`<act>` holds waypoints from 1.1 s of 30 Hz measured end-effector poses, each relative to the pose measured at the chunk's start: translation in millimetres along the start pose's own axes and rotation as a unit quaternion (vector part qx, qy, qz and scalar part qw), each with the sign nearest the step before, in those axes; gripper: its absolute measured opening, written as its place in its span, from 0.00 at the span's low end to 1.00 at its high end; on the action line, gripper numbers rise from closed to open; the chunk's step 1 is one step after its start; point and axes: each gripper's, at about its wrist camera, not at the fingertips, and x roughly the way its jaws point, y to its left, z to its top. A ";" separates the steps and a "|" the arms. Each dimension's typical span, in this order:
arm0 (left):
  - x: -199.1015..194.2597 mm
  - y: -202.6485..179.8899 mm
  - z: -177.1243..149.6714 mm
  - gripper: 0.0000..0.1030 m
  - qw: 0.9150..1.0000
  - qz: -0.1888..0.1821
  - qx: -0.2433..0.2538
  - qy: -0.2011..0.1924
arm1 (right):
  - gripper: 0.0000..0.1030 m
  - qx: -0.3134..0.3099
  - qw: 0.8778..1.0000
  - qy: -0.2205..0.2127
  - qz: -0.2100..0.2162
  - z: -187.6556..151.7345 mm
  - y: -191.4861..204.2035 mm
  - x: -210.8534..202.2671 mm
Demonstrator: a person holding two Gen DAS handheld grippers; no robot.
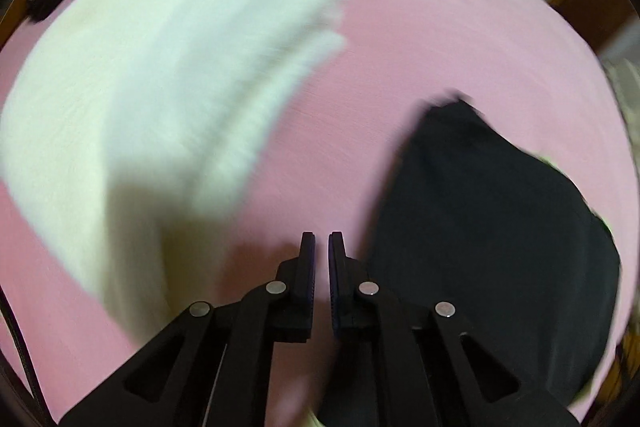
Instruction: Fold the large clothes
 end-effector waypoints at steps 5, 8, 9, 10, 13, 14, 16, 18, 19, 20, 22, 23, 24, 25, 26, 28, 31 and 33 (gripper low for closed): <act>-26.2 -58.2 -49.5 0.05 0.994 -0.099 0.033 0.033 | 0.44 0.012 0.997 -0.013 0.080 -9.3 41.8 -21.8; -33.3 -106.0 -87.5 0.06 0.985 -0.162 0.046 0.042 | 0.07 0.032 0.985 0.010 0.169 -26.3 75.1 -11.4; -32.8 -119.0 -100.1 0.06 0.981 -0.176 0.056 0.050 | 0.02 0.046 0.978 0.026 0.201 -35.9 88.7 -4.4; -29.8 -131.4 -110.0 0.06 0.979 -0.183 0.066 0.059 | 0.00 0.058 0.974 0.039 0.214 -42.7 97.9 0.9; -8.4 -157.2 -132.6 0.06 0.974 -0.183 0.079 0.105 | 0.00 0.098 0.950 0.091 0.282 -64.7 119.4 19.7; -3.2 -160.4 -140.8 0.06 0.976 -0.175 0.074 0.110 | 0.00 0.102 0.942 0.111 0.298 -71.5 125.2 24.9; -2.5 -162.4 -146.5 0.06 0.982 -0.144 0.082 0.095 | 0.00 0.083 0.942 0.141 0.292 -82.1 131.1 30.7; 8.8 -145.9 -167.3 0.01 0.986 -0.116 0.080 0.087 | 0.00 0.056 0.949 0.163 0.262 -92.2 129.1 35.9; 9.0 -133.6 -167.7 0.01 0.989 -0.097 0.067 0.085 | 0.00 0.057 0.950 0.165 0.259 -93.5 118.5 37.0; 8.0 -123.6 -169.2 0.01 0.992 -0.078 0.059 0.079 | 0.00 0.061 0.954 0.160 0.246 -93.0 105.8 35.9; 1.0 -97.6 -166.8 0.01 0.997 -0.028 0.044 0.052 | 0.00 0.072 0.971 0.134 0.184 -90.4 67.5 29.4; -1.4 -83.1 -166.4 0.01 0.998 -0.032 0.038 0.044 | 0.00 0.086 0.976 0.118 0.160 -90.0 44.3 25.0; -3.4 -71.6 -166.7 0.01 0.999 -0.026 0.030 0.037 | 0.00 0.105 0.981 0.103 0.126 -89.3 18.0 20.5; -5.7 -60.9 -166.8 0.01 0.999 0.025 0.030 0.026 | 0.00 0.126 0.985 0.090 0.076 -90.0 -13.6 15.5; -6.3 -53.0 -167.6 0.01 0.997 0.071 0.036 0.019 | 0.00 0.150 0.985 0.080 0.040 -91.4 -43.3 11.0; -6.4 -30.4 -168.4 0.01 0.990 0.132 0.052 0.007 | 0.00 0.201 0.977 0.076 0.015 -95.5 -88.0 4.2; -9.8 -7.2 -169.3 0.01 0.995 0.092 0.023 0.006 | 0.00 0.215 0.969 0.090 -0.080 -99.4 -116.3 -3.4; -14.7 -9.6 -169.3 0.01 0.994 0.110 0.021 0.007 | 0.00 0.237 0.965 0.081 -0.082 -100.6 -119.5 -10.6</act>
